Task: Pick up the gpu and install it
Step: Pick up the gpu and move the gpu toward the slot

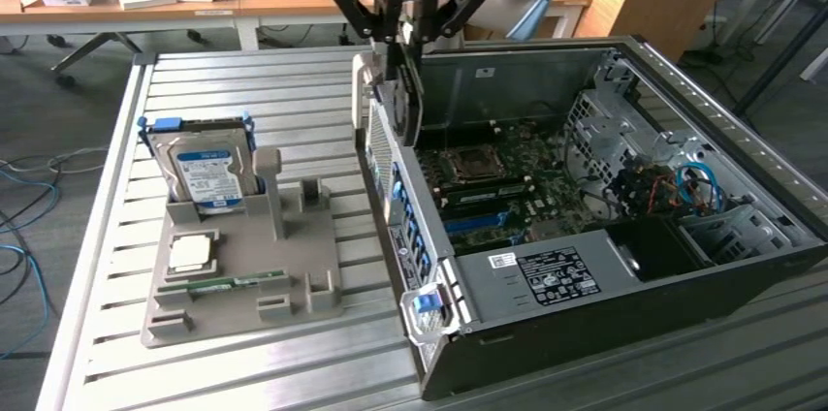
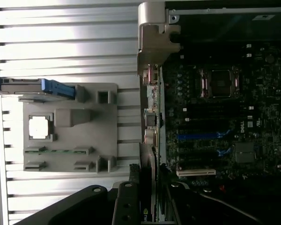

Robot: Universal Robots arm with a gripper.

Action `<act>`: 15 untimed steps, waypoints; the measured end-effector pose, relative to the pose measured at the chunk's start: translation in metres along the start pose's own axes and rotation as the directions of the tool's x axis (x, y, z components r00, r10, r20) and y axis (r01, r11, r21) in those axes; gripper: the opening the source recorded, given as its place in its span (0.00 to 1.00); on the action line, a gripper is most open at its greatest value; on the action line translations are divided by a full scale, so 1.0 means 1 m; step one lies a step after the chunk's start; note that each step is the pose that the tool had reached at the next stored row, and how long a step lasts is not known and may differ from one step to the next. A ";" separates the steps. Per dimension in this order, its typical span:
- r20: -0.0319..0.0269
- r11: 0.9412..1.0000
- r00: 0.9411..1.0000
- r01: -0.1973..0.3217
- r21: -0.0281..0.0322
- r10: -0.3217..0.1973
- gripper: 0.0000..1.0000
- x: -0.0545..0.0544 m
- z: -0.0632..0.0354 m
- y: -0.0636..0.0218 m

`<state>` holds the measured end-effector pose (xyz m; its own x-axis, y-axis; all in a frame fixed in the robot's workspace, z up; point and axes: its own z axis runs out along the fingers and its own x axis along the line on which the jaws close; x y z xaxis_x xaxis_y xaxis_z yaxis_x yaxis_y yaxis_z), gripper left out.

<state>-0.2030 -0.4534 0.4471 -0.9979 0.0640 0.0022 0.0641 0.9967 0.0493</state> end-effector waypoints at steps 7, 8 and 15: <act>0.000 1.000 1.000 0.000 0.000 0.000 0.26 -0.032 0.0000 0.0020; 0.000 1.000 1.000 0.000 -0.001 0.000 0.26 -0.036 0.0001 0.0023; 0.000 1.000 1.000 0.000 -0.002 0.000 0.26 -0.068 0.0000 0.0044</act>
<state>-0.1346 -0.4534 0.4472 -0.9979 0.0640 0.0024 0.0640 0.9966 0.0516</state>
